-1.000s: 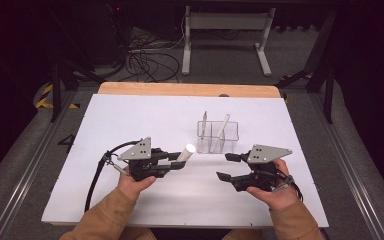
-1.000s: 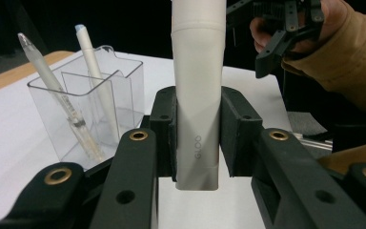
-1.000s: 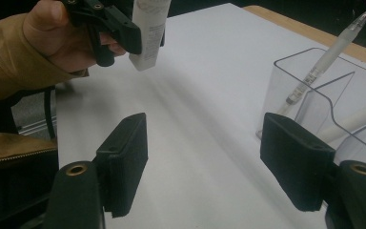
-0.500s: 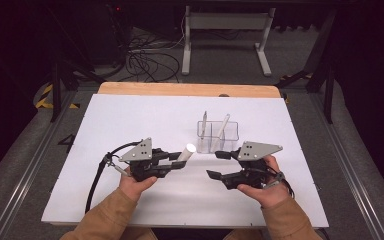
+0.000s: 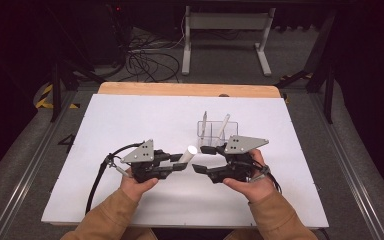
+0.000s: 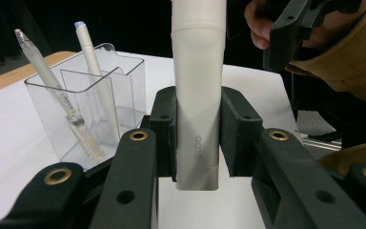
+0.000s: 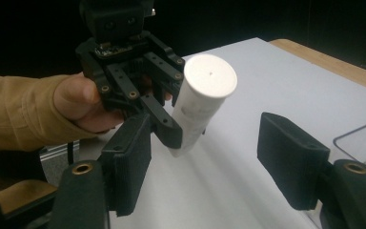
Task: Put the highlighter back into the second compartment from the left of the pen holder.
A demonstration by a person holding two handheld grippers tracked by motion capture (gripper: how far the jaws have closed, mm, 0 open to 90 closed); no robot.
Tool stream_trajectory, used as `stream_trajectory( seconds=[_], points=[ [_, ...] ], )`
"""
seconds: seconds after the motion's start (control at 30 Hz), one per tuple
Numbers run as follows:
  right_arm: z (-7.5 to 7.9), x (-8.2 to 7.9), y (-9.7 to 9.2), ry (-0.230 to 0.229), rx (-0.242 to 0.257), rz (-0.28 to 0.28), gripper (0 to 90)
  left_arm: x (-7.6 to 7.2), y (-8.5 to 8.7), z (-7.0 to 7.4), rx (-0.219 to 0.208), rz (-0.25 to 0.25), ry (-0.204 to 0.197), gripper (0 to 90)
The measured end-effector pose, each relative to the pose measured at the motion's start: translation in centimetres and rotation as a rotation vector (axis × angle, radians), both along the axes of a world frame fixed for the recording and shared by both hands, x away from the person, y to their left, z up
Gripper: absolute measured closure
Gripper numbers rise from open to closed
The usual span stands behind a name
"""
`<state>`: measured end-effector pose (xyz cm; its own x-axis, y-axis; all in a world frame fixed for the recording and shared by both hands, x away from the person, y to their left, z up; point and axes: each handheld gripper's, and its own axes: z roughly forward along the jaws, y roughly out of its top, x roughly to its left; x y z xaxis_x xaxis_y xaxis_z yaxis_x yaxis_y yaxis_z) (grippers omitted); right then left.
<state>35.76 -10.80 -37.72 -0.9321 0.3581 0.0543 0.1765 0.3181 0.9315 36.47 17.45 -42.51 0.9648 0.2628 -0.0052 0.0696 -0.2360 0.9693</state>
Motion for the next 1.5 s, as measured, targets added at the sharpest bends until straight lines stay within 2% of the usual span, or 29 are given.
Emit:
stream_trajectory(
  seconds=[0.3,0.67,0.93,1.33,1.4,1.5],
  points=[
    [0.0,0.4,1.0,0.016,0.02,0.001,40.8,-0.1,-0.3,-0.1,0.012,-0.005,-0.003,70.2],
    [-0.1,0.6,1.7,0.043,0.044,-0.002,50.7,-0.3,-0.5,-0.2,0.021,-0.007,-0.009,70.2],
    [-0.1,0.6,1.7,0.063,0.065,-0.011,62.7,-0.4,-0.6,-0.3,0.033,-0.007,-0.018,70.2],
    [0.0,0.7,1.6,0.077,0.081,-0.002,64.6,-0.6,-0.7,-0.2,0.027,-0.006,-0.023,70.0],
    [0.0,0.6,1.5,0.073,0.084,0.002,64.6,-0.7,-0.7,-0.1,0.03,0.0,-0.028,69.4],
    [0.1,0.6,1.5,0.066,0.089,0.002,64.6,-0.8,-0.6,0.0,0.027,0.019,-0.017,59.0]
  ],
)
